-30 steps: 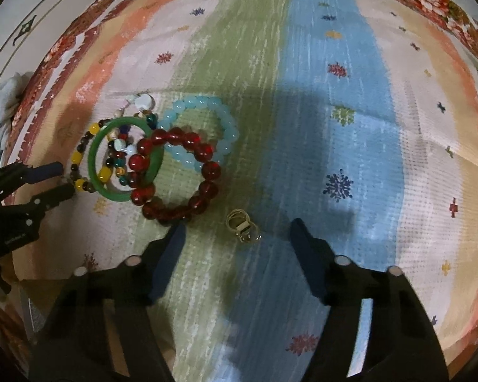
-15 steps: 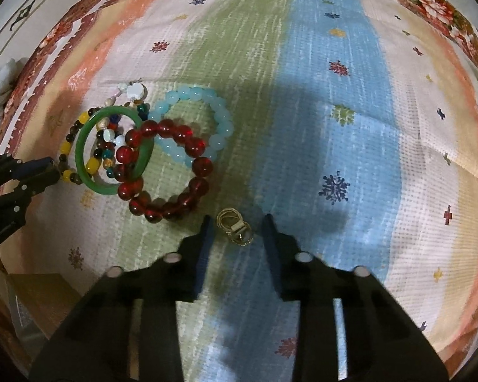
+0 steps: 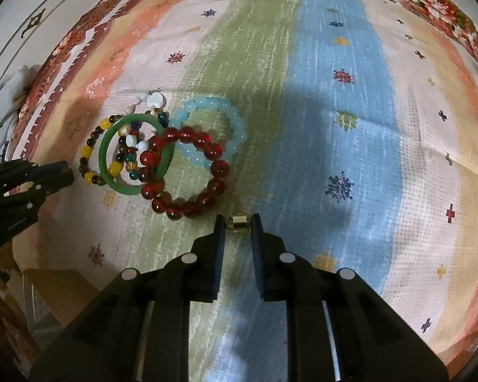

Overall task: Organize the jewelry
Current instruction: 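Grasp the small silver ring with the left tool while the right tool grasps the gold ring, then carry both rings over the silver tin and open both tools to drop them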

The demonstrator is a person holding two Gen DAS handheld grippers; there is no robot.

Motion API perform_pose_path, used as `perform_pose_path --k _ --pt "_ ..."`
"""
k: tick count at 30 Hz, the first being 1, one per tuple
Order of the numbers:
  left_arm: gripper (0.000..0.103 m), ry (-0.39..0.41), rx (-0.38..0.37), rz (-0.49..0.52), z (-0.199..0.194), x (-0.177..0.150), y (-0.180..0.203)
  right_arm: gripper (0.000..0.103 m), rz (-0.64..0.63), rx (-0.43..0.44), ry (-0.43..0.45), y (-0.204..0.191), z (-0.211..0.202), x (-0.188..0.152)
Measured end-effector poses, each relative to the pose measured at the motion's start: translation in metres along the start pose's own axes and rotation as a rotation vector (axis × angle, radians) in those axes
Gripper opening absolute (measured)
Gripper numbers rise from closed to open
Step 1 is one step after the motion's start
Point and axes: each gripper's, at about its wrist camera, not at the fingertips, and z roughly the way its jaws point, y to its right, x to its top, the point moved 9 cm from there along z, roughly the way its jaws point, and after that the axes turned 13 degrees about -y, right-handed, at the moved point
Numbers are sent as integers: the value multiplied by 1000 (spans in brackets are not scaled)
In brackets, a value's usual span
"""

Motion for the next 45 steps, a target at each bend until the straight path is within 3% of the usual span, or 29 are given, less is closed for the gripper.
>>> perform_pose_path --k 5,14,26,45 --pt "19 37 -70 -44 -18 -5 1 18 16 82 33 -6 -15 -9" --pt "19 135 -151 -65 -51 -19 25 18 -5 110 112 -25 -42 -24" --pt "19 204 -163 -1 -78 -31 52 18 -26 74 158 -38 -63 -42" --pt "19 232 -199 105 -94 -62 90 18 -146 117 216 -84 -86 -84"
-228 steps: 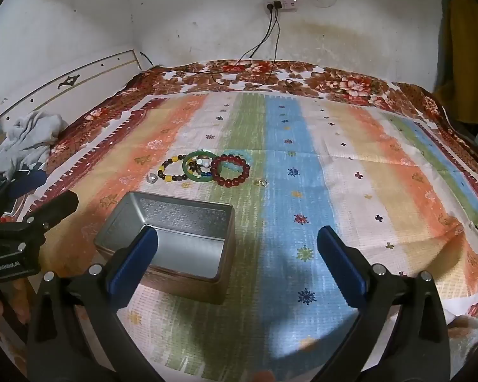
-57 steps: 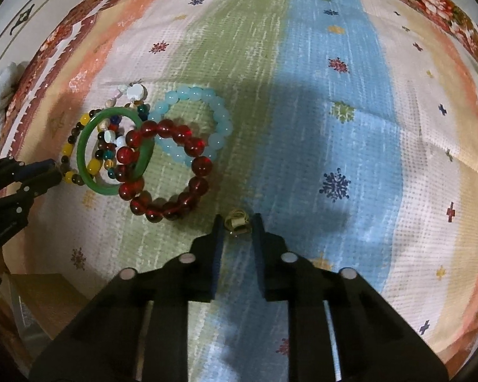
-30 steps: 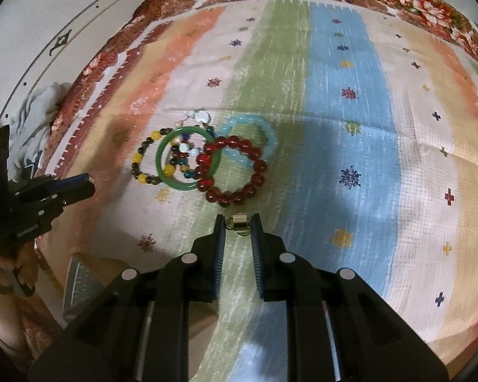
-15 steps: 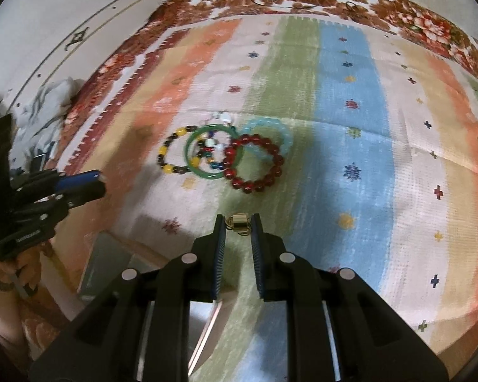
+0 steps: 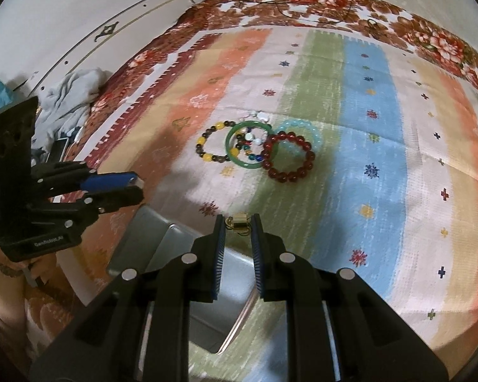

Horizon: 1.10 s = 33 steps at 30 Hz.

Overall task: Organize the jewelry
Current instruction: 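Carry both rings over the silver tin and open both tools to drop them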

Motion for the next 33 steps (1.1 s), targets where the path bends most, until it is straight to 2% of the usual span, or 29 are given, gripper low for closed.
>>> perform_pose_path --k 11,20,30,32,33 --pt "19 38 -13 55 -8 -21 26 17 -59 8 22 -29 -5 -27" --pt "19 17 -20 124 -4 -42 51 17 -91 10 30 -43 -6 -54" --pt "19 14 -8 122 -3 -45 52 18 -65 11 27 -39 -4 -55" --pt "22 19 -11 106 -5 -45 50 19 -62 15 22 -39 -3 -55" --pt "27 24 -11 95 -6 -43 47 28 -62 20 18 -39 -2 -55"
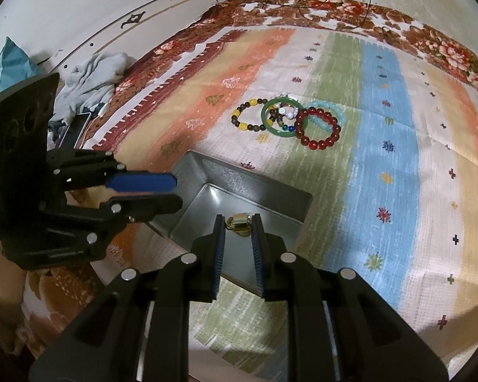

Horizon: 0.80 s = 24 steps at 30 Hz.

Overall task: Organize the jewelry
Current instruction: 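Carry both rings over the silver tin and open both tools to drop them, then move both tools back toward the bracelet cluster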

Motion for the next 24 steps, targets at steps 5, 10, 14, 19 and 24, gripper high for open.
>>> perform_pose_path --k 5,10,14,19,24 --pt "34 10 8 -34 -4 3 -13 43 3 -6 1 1 0 0" --pt "39 19 30 -95 -6 7 -33 48 18 -14 6 6 -1 2" --pt "42 23 48 -133 -6 10 -47 52 43 -35 17 17 -1 7" --pt "46 22 61 -148 -4 13 -56 55 58 -72 12 30 1 15" --pt "51 47 113 -147 -6 19 -63 63 64 -143 36 41 -1 24"
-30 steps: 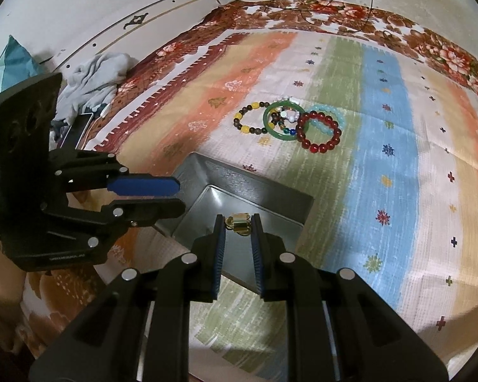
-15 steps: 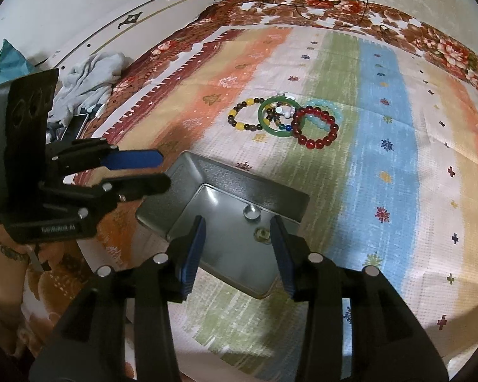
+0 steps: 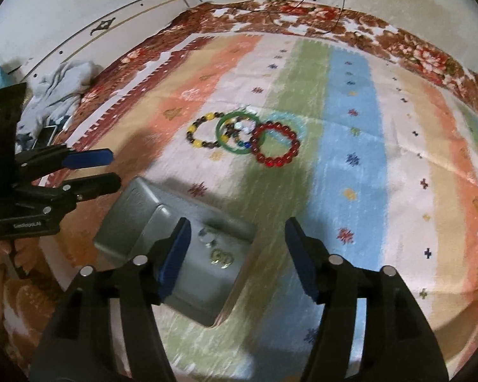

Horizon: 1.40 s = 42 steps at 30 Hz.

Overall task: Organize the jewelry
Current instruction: 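Move both tools back toward the bracelet cluster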

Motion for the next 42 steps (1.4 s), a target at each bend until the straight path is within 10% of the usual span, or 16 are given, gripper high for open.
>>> perform_pose_path --k 4,42 --pt "53 58 99 -33 -6 13 -17 63 27 -81 34 13 -3 9" --pt "77 6 141 -101 34 50 -49 76 135 -91 -11 57 37 57"
